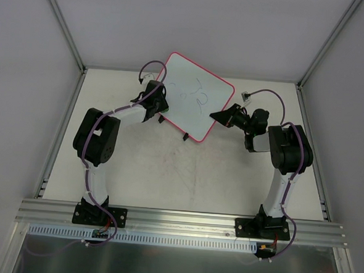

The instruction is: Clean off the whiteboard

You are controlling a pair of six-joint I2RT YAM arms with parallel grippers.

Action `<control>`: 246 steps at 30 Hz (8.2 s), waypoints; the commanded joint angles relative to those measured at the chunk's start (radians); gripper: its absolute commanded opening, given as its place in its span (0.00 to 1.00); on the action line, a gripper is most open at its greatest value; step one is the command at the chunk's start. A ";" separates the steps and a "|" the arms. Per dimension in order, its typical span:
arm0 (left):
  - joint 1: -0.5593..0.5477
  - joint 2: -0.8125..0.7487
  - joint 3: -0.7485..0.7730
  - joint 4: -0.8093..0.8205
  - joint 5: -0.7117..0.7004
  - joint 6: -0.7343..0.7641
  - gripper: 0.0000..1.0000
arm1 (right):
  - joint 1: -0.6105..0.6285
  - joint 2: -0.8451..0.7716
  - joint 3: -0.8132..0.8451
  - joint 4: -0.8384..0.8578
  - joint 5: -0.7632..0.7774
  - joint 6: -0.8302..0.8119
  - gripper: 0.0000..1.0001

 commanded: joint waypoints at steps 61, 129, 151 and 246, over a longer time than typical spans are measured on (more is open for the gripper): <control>0.013 0.219 0.400 -0.312 0.237 0.395 0.00 | 0.034 -0.077 -0.002 0.247 -0.098 -0.040 0.00; 0.105 0.360 0.652 -0.433 0.389 0.480 0.00 | 0.039 -0.080 -0.011 0.244 -0.112 -0.065 0.00; 0.110 0.348 0.750 -0.474 0.576 0.562 0.00 | 0.051 -0.087 -0.027 0.241 -0.179 -0.149 0.00; -0.085 0.405 0.686 -0.526 0.253 0.473 0.00 | 0.059 -0.099 -0.027 0.241 -0.184 -0.139 0.00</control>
